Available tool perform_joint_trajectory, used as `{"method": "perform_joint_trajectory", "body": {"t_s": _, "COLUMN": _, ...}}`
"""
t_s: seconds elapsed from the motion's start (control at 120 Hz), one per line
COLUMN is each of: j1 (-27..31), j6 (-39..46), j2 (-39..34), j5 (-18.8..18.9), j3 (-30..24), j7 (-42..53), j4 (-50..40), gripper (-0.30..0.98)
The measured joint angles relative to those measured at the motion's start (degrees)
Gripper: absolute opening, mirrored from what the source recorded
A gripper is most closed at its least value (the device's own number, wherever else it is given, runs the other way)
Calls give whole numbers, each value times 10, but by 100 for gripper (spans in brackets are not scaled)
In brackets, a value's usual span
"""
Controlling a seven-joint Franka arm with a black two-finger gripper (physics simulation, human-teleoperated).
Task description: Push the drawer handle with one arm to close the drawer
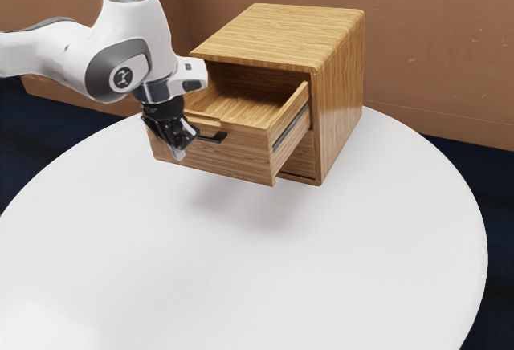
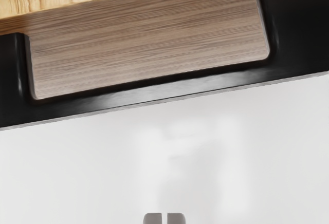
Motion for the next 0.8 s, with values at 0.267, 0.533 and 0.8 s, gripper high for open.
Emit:
{"method": "perform_joint_trajectory", "body": {"t_s": 0.267, "j1": 0, "j6": 9, "j2": 78, "j5": 0, "j3": 0, "j7": 32, "j4": 86, "gripper": -10}}
{"method": "perform_joint_trajectory", "body": {"t_s": 0.533, "j1": 1, "j6": 14, "j2": 160, "j5": -2, "j3": 9, "j7": 51, "j4": 182, "gripper": -10}}
{"method": "perform_joint_trajectory", "body": {"t_s": 0.8, "j1": 3, "j6": 23, "j2": 231, "j5": -1, "j3": 12, "j7": 69, "j4": 271, "gripper": -10}}
